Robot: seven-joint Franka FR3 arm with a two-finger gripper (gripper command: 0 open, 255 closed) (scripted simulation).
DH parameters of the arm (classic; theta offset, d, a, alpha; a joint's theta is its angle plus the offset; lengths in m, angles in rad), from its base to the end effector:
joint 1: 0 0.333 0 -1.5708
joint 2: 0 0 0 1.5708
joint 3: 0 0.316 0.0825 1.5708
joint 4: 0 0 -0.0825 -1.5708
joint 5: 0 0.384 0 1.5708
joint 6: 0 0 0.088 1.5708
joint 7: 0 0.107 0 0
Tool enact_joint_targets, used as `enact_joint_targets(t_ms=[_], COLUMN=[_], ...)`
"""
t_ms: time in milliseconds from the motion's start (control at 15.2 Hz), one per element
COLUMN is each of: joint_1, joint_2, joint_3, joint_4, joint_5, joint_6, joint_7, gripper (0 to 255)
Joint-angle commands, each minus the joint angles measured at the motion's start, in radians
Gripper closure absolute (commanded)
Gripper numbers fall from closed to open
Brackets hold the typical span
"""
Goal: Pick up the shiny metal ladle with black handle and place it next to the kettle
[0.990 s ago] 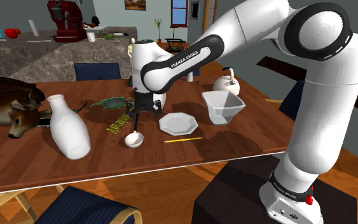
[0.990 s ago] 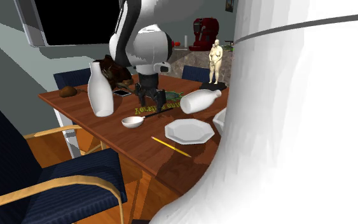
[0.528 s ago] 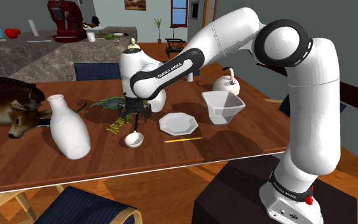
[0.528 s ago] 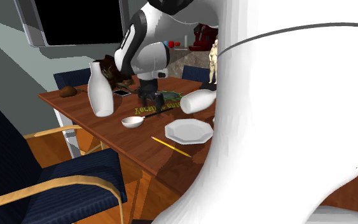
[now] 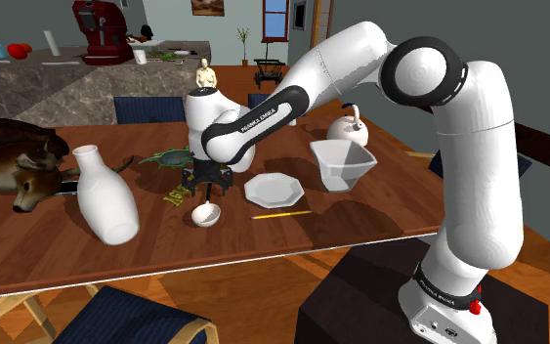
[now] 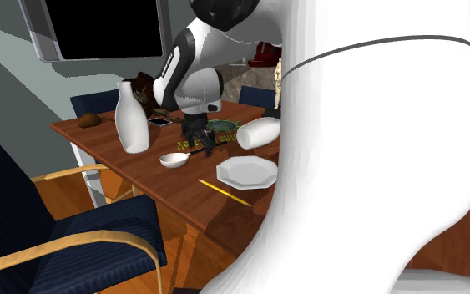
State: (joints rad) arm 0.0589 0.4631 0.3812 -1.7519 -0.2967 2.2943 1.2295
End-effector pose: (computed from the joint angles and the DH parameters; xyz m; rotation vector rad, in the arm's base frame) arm 0.6175 0.2562 0.3336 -2.9286 0.9897 -0.2044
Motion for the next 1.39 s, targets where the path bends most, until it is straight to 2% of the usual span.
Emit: enact_joint_targets(t_ms=[0,198,264,858,1320], joint_1=[0.000,0.000,0.000,0.000,-0.008], joint_2=[0.001,0.000,0.000,0.001,-0.044], joint_3=[0.000,0.000,0.000,0.000,0.015], joint_4=[0.000,0.000,0.000,0.000,0.033], joint_5=[0.000,0.000,0.000,0.000,0.027], joint_6=[0.001,0.001,0.001,0.001,-0.072], joint_7=[0.000,0.000,0.000,0.000,-0.021], gripper=[0,0,255,255,255])
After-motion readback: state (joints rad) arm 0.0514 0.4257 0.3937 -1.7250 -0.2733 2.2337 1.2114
